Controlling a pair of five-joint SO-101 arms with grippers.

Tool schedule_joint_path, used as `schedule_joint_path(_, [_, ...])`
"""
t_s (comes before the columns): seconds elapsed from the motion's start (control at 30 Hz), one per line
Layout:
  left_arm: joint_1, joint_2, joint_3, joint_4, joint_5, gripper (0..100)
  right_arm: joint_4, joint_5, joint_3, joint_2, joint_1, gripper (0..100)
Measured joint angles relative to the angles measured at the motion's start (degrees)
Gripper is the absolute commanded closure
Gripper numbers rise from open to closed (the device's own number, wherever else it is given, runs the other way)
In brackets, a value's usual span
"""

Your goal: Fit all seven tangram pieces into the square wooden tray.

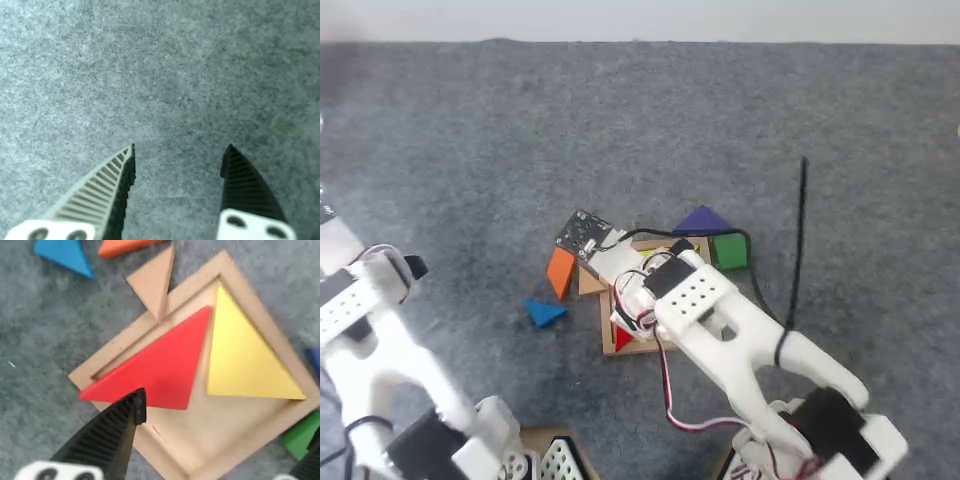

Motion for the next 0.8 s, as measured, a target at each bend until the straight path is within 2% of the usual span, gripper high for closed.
schedule_joint_path(0.57, [0.0,0.0,0.0,0.0,0.0,72,-3.43,-0.09,-11.34,16.97,-0.26,51.9])
schedule_joint_path(0.8, [2.29,0.0,-1.23,1.41,-0.62,72,-0.62,-1.14,-10.81,8.79,0.18,51.9])
